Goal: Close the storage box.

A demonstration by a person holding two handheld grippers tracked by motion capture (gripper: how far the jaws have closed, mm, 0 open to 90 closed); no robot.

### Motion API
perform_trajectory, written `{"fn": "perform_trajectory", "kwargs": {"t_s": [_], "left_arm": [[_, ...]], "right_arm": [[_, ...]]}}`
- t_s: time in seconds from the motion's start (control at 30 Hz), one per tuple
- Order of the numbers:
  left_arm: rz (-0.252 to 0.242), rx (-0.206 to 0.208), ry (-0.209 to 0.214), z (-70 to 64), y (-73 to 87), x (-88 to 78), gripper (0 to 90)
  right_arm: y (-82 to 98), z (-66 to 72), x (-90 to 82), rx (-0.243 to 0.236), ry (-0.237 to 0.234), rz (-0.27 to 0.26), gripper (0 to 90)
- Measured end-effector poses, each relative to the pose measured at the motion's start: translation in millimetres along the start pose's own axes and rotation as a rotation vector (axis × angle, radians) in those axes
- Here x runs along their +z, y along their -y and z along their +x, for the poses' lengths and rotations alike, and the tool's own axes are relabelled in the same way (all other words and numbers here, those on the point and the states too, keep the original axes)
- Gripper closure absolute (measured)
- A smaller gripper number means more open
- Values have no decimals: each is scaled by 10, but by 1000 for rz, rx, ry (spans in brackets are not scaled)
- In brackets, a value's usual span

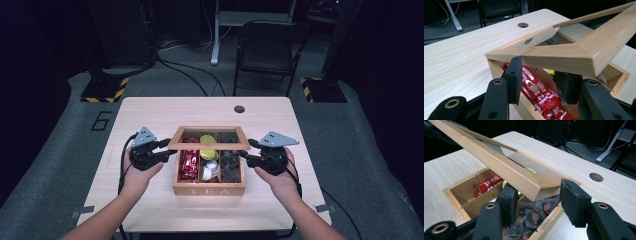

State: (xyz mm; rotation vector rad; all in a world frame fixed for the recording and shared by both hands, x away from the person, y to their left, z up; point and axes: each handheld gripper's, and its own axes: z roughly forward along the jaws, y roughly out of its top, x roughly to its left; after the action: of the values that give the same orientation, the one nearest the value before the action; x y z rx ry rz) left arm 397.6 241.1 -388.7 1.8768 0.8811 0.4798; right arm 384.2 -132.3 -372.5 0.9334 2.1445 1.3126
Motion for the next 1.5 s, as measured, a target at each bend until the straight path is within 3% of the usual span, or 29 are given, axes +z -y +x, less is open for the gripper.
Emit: {"fn": "perform_trajectory", "kwargs": {"t_s": [0.07, 0.17, 0.47, 0.57, 0.8, 1.5], "left_arm": [[0, -10, 9, -10, -3, -21, 584], [4, 9, 9, -36, -20, -71, 583], [-9, 19, 15, -107, -48, -184, 579], [-6, 18, 20, -128, -40, -210, 577], [-16, 6, 24, -156, 33, -221, 577], [-7, 38, 15, -271, 315, -216, 566]], "right_arm": [[0, -5, -1, 3, -1, 3, 489], [-7, -10, -4, 0, -1, 5, 497], [-14, -13, -18, 10, -6, 10, 509], [-9, -5, -28, -5, -3, 13, 511], [48, 29, -30, -8, 4, 13, 510], [343, 147, -69, 2, -5, 10, 511]]}}
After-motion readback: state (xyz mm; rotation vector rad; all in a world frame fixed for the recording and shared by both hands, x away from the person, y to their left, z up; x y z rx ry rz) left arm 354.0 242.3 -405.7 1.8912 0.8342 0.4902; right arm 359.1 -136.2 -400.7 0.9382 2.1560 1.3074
